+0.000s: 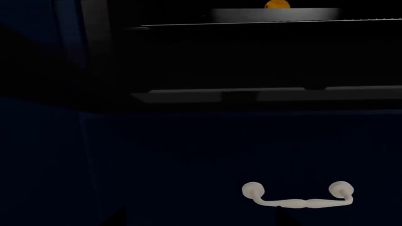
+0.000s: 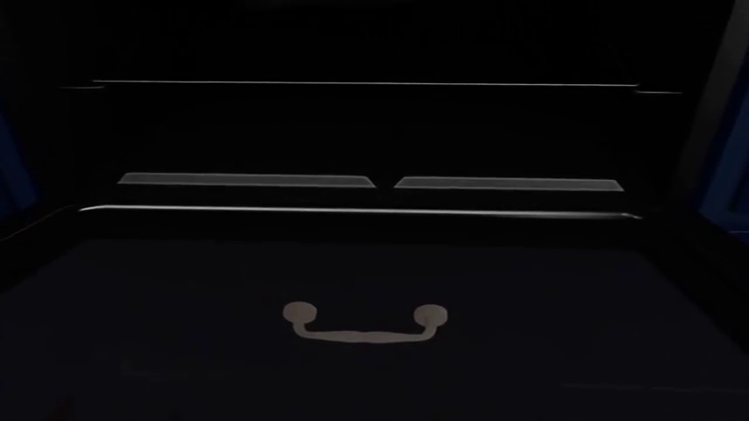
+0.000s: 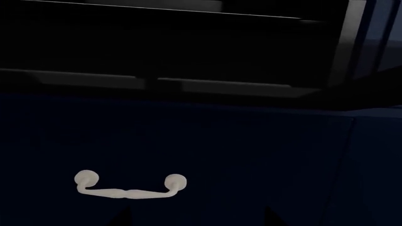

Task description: Close the oven door

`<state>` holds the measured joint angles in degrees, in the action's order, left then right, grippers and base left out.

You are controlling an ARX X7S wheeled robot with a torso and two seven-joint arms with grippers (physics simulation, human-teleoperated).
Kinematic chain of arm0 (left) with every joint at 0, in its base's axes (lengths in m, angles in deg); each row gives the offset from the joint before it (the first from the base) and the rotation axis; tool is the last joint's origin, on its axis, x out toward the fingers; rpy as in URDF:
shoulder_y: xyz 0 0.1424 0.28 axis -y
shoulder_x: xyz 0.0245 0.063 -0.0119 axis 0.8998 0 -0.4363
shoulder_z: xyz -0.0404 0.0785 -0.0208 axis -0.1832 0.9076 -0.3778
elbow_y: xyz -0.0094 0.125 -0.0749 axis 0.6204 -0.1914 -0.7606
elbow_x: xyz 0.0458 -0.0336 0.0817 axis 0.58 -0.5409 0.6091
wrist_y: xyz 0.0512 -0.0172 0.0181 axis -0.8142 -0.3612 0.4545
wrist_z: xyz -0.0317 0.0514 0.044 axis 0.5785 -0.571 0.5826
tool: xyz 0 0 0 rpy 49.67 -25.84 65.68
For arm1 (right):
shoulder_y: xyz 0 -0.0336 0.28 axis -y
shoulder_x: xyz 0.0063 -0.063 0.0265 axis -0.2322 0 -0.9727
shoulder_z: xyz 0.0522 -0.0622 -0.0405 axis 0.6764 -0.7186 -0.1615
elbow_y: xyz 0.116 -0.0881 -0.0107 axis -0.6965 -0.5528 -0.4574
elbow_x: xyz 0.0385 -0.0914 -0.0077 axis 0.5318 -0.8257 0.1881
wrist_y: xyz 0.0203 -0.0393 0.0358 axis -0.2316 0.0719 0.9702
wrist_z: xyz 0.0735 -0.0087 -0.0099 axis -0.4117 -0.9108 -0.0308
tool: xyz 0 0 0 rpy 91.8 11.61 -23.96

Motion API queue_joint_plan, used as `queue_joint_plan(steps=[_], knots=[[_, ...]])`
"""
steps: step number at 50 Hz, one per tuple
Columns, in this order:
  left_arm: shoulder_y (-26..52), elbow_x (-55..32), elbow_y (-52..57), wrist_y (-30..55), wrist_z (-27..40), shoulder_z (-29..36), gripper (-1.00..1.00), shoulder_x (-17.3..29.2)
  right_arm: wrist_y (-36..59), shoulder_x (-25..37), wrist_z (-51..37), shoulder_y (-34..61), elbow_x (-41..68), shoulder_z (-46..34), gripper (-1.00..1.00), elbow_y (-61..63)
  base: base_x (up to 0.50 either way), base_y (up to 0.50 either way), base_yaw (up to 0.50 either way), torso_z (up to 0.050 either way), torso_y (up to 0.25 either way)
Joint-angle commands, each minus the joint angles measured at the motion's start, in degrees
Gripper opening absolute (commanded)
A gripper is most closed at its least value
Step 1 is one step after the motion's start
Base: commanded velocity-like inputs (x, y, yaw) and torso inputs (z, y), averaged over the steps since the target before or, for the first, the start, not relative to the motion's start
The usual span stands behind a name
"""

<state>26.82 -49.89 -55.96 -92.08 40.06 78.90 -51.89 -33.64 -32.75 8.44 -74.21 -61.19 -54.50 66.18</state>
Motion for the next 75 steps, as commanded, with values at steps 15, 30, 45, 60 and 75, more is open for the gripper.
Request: queue_joint_plan(steps=[15,30,45,60,75], knots=[[0.03,-0.99,0.25,-0.04,0.44,0.42,1.0,0.55,0.24,0.28,-0.2,0.32,1.21,-0.33,1.0,-0.23,0.09,0.0,0.0,0.0,0.0],[-0.5,-4.92,2.95,2.86,0.21,-0.44,1.0,1.46,3.62,0.75,0.15,0.97,5.67,0.97,1.0,1.86,0.0,0.0,0.0,0.0,0.0],[2.46,-9.26,23.32,22.13,6.56,-1.99,1.0,5.32,17.94,5.28,-4.73,3.4,9.68,4.05,1.0,21.23,0.0,0.0,0.0,0.0,0.0],[13.79,-15.2,32.38,36.83,11.13,-2.1,1.0,3.67,29.43,8.73,-8.38,7.34,15.61,8.29,1.0,33.19,0.0,0.0,0.0,0.0,0.0],[33.44,-23.0,31.9,53.99,15.01,-3.59,1.0,1.37,45.23,9.87,-11.97,24.22,21.08,8.49,1.0,38.87,0.0,0.0,0.0,0.0,0.001]])
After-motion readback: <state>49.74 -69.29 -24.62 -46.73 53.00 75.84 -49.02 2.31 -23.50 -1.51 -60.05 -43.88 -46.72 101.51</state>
